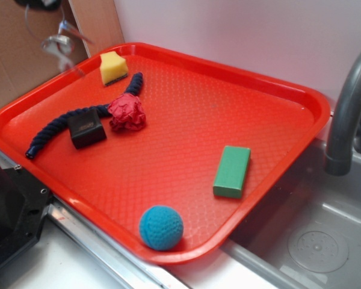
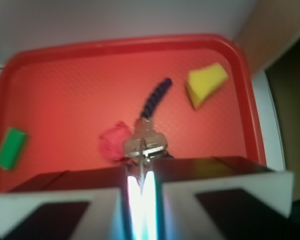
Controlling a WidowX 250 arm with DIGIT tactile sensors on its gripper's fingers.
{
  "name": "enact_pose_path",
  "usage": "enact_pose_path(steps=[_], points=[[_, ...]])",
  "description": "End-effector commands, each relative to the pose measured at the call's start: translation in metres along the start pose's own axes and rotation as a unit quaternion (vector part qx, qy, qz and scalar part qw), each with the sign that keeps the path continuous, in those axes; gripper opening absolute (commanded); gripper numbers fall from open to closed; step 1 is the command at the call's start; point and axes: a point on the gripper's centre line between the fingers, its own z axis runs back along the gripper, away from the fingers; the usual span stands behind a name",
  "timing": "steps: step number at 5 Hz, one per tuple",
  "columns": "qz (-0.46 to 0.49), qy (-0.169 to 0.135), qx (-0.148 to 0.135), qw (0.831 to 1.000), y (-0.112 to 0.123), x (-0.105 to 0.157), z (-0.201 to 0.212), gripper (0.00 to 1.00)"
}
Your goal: Grab the silver keys.
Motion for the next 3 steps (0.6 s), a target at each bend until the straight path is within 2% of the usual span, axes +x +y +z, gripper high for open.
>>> enact_pose_path(steps=[1, 2, 3], points=[[0.013, 0.08, -0.021, 0.997, -0.0458, 0.0278, 0.0283, 0.0], [0.022, 0.097, -0.035, 0.994, -0.0524, 0.0227, 0.0268, 0.0], [0.032, 0.096, -0.018, 0.995, -0.0459, 0.0192, 0.0254, 0.0]])
